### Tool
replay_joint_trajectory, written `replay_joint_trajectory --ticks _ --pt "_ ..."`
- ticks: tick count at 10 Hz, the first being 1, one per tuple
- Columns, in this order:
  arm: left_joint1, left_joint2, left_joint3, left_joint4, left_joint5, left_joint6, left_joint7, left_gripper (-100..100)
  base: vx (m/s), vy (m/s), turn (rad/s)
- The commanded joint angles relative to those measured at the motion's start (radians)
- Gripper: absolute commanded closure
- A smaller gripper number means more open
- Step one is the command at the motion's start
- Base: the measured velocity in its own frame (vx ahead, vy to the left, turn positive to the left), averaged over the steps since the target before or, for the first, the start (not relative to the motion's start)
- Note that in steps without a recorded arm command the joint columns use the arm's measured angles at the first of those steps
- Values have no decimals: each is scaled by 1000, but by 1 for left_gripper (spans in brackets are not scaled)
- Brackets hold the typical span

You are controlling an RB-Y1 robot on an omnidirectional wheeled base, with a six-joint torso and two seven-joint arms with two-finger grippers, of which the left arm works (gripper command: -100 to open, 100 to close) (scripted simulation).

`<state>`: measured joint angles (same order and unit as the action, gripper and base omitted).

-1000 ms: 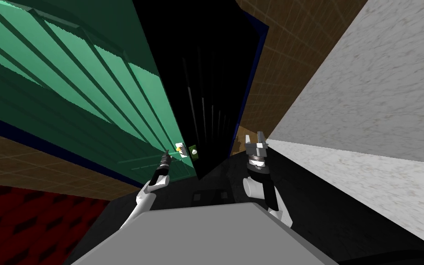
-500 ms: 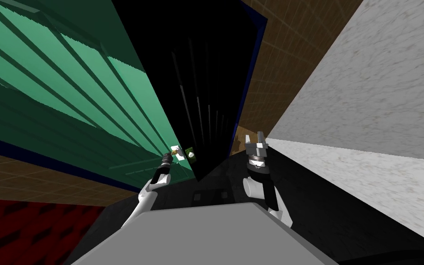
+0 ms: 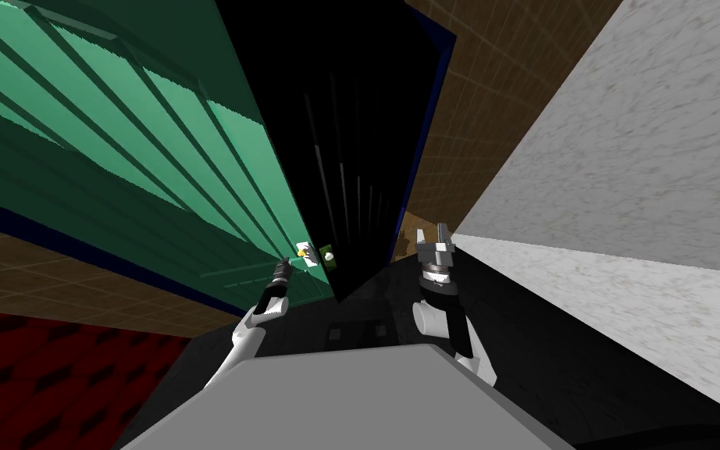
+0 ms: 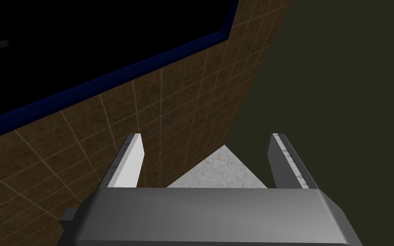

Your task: Pull the door open

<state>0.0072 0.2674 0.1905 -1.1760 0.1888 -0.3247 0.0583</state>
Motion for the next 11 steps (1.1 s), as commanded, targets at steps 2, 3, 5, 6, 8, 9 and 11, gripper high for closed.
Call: replay_joint_trajectory --ticks 2,3,5,6,8,9,11 --pt "6 0 -12 -7 0 -1 6 -100 -196 1 -19" --pt "7 -2 -20 -13 0 -1 9 -100 -201 -66 -40" --pt "5 -11 -46 -29 -2 0 15 -100 -201 -119 -67" --pt "3 -14 -55 -34 -3 0 16 -100 -149 -80 -80" --pt "8 0 -18 -1 -1 -8 8 -100 -14 16 72" --pt "14 7 -3 8 1 -10 6 -100 93 131 156" --pt "16 11 8 16 1 -13 3 -100 102 94 27"
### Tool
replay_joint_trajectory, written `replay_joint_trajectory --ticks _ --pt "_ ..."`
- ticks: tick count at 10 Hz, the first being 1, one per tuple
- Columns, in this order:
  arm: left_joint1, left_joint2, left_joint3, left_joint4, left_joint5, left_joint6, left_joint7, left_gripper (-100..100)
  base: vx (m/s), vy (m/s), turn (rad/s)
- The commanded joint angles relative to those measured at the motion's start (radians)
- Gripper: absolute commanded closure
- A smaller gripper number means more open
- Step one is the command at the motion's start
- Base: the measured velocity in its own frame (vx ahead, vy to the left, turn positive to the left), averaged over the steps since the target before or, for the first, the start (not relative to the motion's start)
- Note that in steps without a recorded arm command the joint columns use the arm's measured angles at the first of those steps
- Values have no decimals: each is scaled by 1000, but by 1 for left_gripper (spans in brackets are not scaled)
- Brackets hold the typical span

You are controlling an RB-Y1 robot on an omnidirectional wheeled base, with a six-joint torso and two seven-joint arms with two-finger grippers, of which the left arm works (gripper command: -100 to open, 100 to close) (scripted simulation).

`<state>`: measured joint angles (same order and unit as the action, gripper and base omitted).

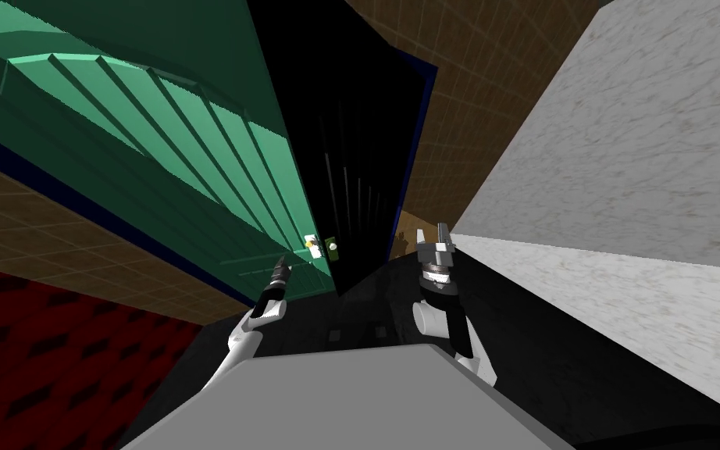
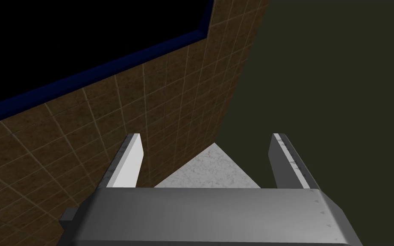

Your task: Pull the door open

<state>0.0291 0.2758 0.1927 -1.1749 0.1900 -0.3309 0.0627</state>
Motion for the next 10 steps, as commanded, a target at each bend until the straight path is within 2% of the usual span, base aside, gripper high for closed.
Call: replay_joint_trajectory --ticks 1,4,6,7,8,10 --pt "-7 3 10 19 0 -9 -2 -100 159 90 29" --pt "-26 -10 -1 21 -3 -14 -5 -100 193 45 -60" --pt "-48 -29 -24 15 -7 -16 -5 -100 229 -71 -164" --pt "-46 -22 -18 29 -6 -21 -5 -100 105 -49 -30" --pt "-46 -22 -18 29 -6 -21 -5 100 -12 7 32" --pt "-46 -22 -18 29 -6 -21 -5 100 -33 17 -13"
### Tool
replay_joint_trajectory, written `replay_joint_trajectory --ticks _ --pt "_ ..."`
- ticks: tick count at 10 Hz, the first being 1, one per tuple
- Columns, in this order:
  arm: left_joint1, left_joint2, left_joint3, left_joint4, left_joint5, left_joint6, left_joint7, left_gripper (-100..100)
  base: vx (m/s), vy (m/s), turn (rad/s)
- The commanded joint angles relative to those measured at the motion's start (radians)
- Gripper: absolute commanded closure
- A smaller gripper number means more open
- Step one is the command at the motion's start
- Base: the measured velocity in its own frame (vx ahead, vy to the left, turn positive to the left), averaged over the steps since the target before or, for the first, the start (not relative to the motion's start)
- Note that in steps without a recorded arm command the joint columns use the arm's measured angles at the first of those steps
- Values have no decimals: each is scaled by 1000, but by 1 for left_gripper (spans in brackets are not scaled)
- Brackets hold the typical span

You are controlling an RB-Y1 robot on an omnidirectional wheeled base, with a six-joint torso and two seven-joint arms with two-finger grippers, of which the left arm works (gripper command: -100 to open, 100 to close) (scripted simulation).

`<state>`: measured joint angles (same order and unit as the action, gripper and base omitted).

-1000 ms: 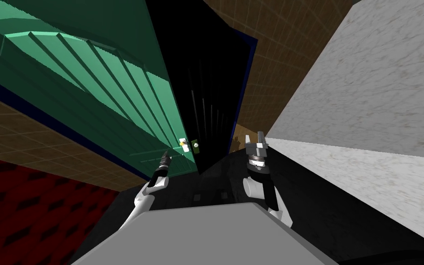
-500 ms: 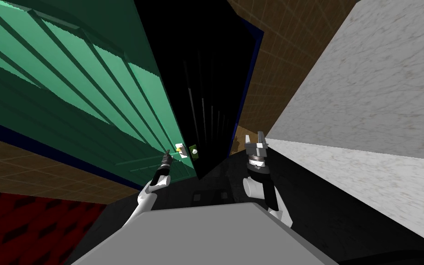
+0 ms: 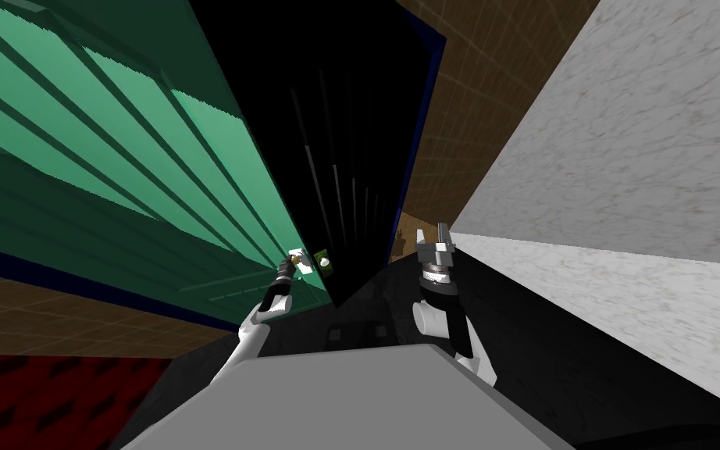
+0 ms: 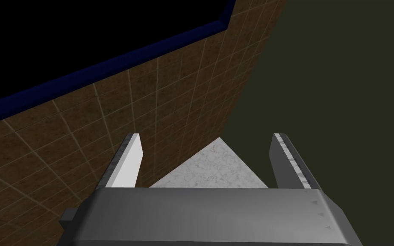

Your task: Pull the door open

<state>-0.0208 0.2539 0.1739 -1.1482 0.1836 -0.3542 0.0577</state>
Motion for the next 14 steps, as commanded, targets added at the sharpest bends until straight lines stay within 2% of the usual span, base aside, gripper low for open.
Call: replay_joint_trajectory --ticks 1,3,4,7,8,12,14 --pt "4 0 1 2 0 2 0 100 -24 4 -8" --pt "4 0 1 2 0 2 0 100 -7 -1 2" --pt "17 13 1 3 2 3 6 100 -94 34 -10" --pt "30 32 -15 -6 4 3 23 100 -197 62 -41" --pt "24 27 -20 -10 5 4 23 -100 -214 -15 -58" --pt "26 24 -46 -40 6 17 35 -100 -186 -113 -11" --pt "24 23 -47 -40 7 18 35 -100 -126 -59 -11"
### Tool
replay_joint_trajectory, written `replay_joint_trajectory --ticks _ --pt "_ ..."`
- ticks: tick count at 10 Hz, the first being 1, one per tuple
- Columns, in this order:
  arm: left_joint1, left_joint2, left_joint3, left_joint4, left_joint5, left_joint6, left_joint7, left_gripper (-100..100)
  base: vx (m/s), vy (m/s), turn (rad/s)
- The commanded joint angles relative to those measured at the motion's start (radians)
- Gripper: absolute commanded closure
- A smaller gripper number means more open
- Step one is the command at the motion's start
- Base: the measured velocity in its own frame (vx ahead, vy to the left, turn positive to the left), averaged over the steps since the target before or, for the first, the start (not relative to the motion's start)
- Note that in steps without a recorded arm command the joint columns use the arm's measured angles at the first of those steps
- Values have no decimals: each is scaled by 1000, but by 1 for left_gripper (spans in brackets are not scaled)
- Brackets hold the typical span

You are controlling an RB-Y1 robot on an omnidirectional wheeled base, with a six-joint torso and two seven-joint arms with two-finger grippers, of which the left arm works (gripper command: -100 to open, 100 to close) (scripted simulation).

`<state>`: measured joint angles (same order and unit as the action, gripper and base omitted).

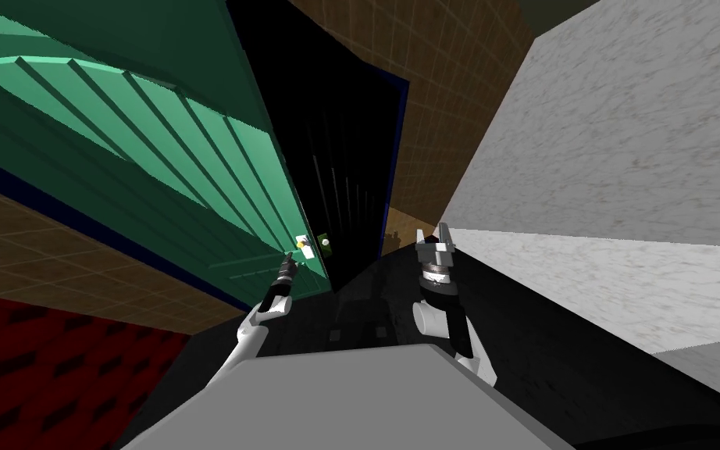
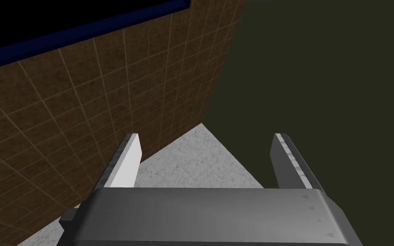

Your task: Pull the door open

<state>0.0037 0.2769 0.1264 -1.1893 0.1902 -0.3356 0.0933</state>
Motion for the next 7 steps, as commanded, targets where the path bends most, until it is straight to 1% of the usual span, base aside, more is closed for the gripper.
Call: replay_joint_trajectory --ticks 1,2,4,6,7 --pt "8 11 25 18 1 -4 -5 -100 55 84 131" --pt "9 12 27 20 2 -5 -5 -100 133 142 78" --pt "10 15 41 33 2 -9 -9 -100 142 120 20" --pt "1 11 42 38 0 -13 -12 -100 200 56 -32" --pt "-9 4 34 37 -1 -15 -13 -100 236 8 -109"
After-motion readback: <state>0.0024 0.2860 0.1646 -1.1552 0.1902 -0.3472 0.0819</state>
